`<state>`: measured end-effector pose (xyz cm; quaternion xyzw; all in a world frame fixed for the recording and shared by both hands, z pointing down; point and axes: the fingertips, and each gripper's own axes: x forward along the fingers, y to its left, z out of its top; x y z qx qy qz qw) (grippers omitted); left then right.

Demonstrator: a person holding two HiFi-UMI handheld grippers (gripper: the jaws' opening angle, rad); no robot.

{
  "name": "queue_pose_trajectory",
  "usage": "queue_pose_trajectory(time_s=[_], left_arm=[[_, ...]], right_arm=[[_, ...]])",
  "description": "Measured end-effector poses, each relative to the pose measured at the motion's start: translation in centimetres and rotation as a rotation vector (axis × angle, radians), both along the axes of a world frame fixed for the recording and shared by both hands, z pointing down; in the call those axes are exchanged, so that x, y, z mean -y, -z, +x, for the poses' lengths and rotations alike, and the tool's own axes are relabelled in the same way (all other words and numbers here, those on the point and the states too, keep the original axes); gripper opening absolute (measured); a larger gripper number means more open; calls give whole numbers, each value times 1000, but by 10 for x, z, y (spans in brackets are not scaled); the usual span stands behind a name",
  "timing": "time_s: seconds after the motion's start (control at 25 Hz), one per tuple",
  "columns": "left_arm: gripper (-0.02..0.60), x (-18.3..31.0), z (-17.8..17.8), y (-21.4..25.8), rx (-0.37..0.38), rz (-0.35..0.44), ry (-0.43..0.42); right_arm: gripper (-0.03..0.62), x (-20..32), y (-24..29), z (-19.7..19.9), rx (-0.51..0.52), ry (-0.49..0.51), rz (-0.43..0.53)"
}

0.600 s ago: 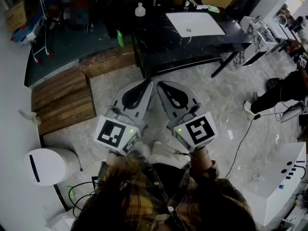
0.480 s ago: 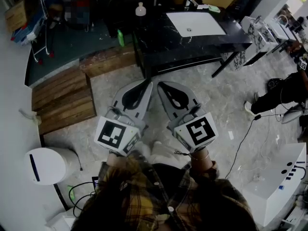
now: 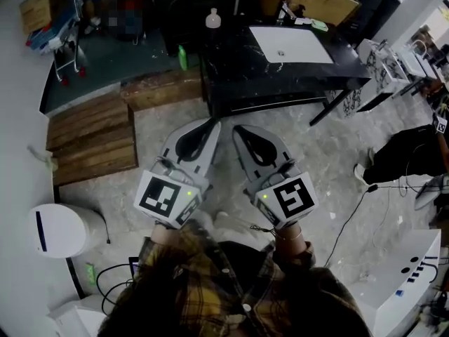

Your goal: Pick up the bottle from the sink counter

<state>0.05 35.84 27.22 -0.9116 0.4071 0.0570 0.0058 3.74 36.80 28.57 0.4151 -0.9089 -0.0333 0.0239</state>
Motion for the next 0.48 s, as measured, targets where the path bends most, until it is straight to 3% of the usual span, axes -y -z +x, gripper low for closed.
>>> queue_pose_trajectory(time_s=[0.48], left_arm=[[23, -16, 0, -10, 18, -6, 83]], right_arm=[[17, -12, -16, 15, 46, 40, -28]])
